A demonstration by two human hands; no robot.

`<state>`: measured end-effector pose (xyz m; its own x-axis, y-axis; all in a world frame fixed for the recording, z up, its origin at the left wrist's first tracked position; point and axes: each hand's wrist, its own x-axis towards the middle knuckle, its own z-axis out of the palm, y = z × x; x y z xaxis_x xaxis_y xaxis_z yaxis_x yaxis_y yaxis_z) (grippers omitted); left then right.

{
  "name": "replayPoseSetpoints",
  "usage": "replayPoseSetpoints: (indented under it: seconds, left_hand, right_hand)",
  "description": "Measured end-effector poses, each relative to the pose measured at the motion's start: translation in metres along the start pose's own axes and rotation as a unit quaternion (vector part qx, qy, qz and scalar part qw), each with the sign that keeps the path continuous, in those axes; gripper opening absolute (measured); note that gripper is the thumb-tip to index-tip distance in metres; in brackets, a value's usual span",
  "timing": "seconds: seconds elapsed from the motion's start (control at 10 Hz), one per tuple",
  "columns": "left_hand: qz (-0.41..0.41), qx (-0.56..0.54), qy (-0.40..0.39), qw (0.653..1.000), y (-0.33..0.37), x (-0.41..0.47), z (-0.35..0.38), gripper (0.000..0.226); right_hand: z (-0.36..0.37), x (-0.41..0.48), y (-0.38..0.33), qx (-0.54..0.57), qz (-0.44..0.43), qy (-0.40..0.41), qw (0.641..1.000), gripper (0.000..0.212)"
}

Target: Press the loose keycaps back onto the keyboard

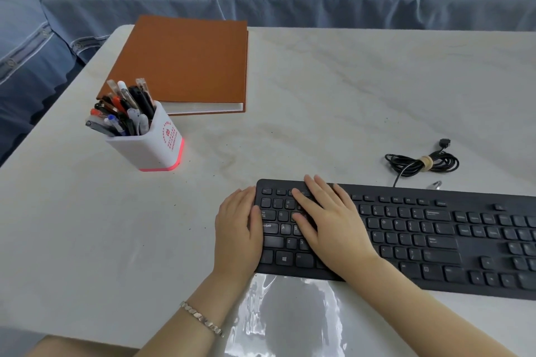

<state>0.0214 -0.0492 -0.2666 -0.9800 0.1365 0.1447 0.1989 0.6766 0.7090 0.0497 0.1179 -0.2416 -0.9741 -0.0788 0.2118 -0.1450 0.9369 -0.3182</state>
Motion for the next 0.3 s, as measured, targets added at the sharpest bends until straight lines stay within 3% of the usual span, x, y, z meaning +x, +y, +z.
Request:
replayPoseSetpoints:
  seconds: [0.1,0.2,0.3]
  left_hand:
    - [0.002,-0.005,0.004,1.0,-0.003,0.0,-0.002,0.049]
    - [-0.058,-0.075,-0.006,0.996,0.001,0.003,-0.006,0.039]
    - [-0.239,-0.213,0.041,0.947,0.022,0.01,-0.03,0.026]
  right_hand:
    - [-0.008,-0.018,0.001,0.063,0.031,0.04,0.997,0.03]
    - [-0.038,-0.043,0.004,0.23,0.174,0.019,0.957,0.018]
    - [-0.089,-0.069,0.019,0.377,0.315,-0.004,0.871,0.025]
